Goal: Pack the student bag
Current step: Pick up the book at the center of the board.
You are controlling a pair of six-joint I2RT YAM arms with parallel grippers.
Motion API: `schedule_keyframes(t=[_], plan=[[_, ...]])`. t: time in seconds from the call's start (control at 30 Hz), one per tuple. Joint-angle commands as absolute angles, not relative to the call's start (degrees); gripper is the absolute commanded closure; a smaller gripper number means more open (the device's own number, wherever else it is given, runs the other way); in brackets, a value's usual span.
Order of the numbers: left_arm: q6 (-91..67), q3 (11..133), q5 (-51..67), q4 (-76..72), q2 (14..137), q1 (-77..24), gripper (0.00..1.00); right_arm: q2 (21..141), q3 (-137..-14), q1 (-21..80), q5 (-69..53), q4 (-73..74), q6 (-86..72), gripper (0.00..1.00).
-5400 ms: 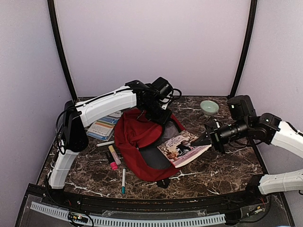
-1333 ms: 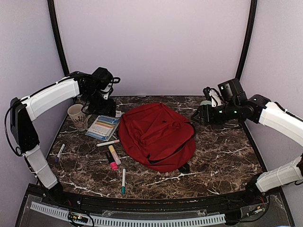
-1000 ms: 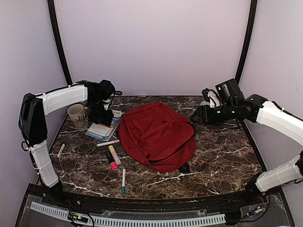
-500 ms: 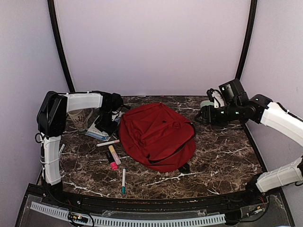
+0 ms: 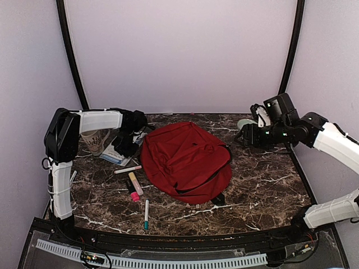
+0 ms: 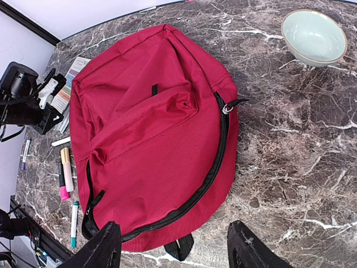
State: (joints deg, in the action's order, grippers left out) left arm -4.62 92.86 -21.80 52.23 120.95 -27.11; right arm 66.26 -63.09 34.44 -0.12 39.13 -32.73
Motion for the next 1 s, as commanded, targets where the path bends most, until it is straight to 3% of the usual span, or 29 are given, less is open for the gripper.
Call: schedule_keyframes(t=[0.0, 0.1, 0.2, 0.33, 0.4, 0.47, 0.5, 0.97], plan=[[-3.6, 91.4, -27.1, 50.7, 120.1, -27.1, 0.81, 64.5, -62.5, 34.1, 1.1, 39.2, -34.2, 0.34], [-3.0, 89.9, -30.7, 49.2, 120.1, -27.1, 0.83, 64.0, -62.3, 34.1, 1.2, 39.4, -34.6, 0.34], [-3.2, 87.4, -33.0, 47.6, 120.1, -27.1, 0.71, 63.4, -61.9, 34.1, 1.3, 39.6, -34.9, 0.34], [-4.0, 86.1, -33.3, 47.3, 120.0, -27.1, 0.70, 62.5, -61.3, 34.1, 1.3, 39.6, -35.5, 0.34], [-4.0, 86.5, -33.1, 47.4, 119.7, -27.2, 0.78, 62.1, -60.8, 34.1, 1.3, 39.5, -35.9, 0.34], [-3.8, 87.8, -33.0, 48.1, 119.0, -27.4, 0.98, 61.7, -60.5, 34.1, 1.2, 39.4, -36.2, 0.34], [-3.8, 89.0, -33.0, 48.9, 118.6, -27.5, 1.00, 61.6, -60.3, 34.2, 1.0, 39.4, -36.3, 0.34], [-13.3, 108.0, -31.5, 65.1, 112.3, -28.7, 1.00, 62.2, -58.4, 34.2, 0.9, 35.0, -34.9, 0.34]])
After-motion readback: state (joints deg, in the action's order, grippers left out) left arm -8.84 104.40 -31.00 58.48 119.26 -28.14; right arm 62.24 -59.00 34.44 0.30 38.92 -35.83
